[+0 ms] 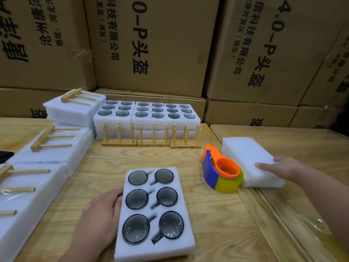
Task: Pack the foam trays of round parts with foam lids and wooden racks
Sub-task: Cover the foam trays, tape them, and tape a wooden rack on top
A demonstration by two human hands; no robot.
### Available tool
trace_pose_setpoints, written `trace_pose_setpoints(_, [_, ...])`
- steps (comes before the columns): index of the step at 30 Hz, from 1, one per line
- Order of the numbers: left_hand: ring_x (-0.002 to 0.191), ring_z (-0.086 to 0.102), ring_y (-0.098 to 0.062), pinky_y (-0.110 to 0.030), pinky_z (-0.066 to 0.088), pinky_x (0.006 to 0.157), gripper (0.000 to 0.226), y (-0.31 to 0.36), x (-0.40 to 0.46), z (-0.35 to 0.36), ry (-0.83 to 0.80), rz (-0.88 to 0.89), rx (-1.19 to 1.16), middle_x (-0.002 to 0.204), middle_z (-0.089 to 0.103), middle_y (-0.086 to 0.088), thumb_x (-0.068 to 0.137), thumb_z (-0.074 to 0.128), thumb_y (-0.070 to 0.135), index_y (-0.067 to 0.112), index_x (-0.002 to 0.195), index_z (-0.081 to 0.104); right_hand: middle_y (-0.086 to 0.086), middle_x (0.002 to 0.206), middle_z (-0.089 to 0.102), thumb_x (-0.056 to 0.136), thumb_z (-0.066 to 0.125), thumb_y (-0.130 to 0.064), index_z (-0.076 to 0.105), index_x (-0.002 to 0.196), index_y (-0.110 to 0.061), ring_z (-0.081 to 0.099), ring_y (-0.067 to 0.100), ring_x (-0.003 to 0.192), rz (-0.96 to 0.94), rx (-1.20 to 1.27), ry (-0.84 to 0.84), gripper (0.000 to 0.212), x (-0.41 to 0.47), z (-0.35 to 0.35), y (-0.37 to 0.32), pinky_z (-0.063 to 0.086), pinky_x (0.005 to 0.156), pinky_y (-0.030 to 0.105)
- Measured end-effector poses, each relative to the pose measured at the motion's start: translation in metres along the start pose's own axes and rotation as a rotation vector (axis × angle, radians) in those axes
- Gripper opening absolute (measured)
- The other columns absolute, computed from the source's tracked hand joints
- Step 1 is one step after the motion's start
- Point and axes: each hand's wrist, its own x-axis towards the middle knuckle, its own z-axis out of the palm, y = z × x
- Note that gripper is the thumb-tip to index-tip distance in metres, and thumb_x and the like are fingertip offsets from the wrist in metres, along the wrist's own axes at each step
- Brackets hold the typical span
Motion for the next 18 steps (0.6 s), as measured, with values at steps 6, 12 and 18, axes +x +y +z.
trace_pose_setpoints(6, [0.097,0.061,-0.011,-0.038,0.046,0.089,0.026,0.000,0.001,-0.001,0.005,0.021,0.011,0.101,0.070,0.023,0.102,0.048,0.031,0.045,0.115,0.066,0.021,0.144,0.051,0.086,0.073,-0.050,0.047,0.145,-0.002,0.051,0.044,0.128,0.256,0.439,0.244,0.081,0.016,0.006,0.016,0.045,0.106,0.052])
trace_pose_setpoints(12, [0.095,0.059,-0.010,-0.038,0.045,0.089,0.025,0.004,0.003,0.000,0.012,0.022,0.031,0.099,0.068,0.024,0.102,0.050,0.031,0.045,0.113,0.067,0.011,0.129,0.048,0.081,0.079,-0.052,0.050,0.129,-0.020,0.053,0.037,0.122,0.437,0.640,0.028,0.064,0.005,0.018,0.007,0.048,0.091,0.049])
trace_pose_setpoints(18, [0.095,0.061,-0.010,-0.040,0.046,0.089,0.025,0.005,0.003,-0.001,-0.007,0.028,0.053,0.099,0.070,0.021,0.102,0.049,0.031,0.045,0.112,0.067,0.004,0.091,0.046,0.070,0.086,-0.057,0.054,0.095,-0.020,0.046,0.025,0.073,0.489,0.718,-0.027,0.055,-0.006,0.019,0.008,0.048,0.084,0.040])
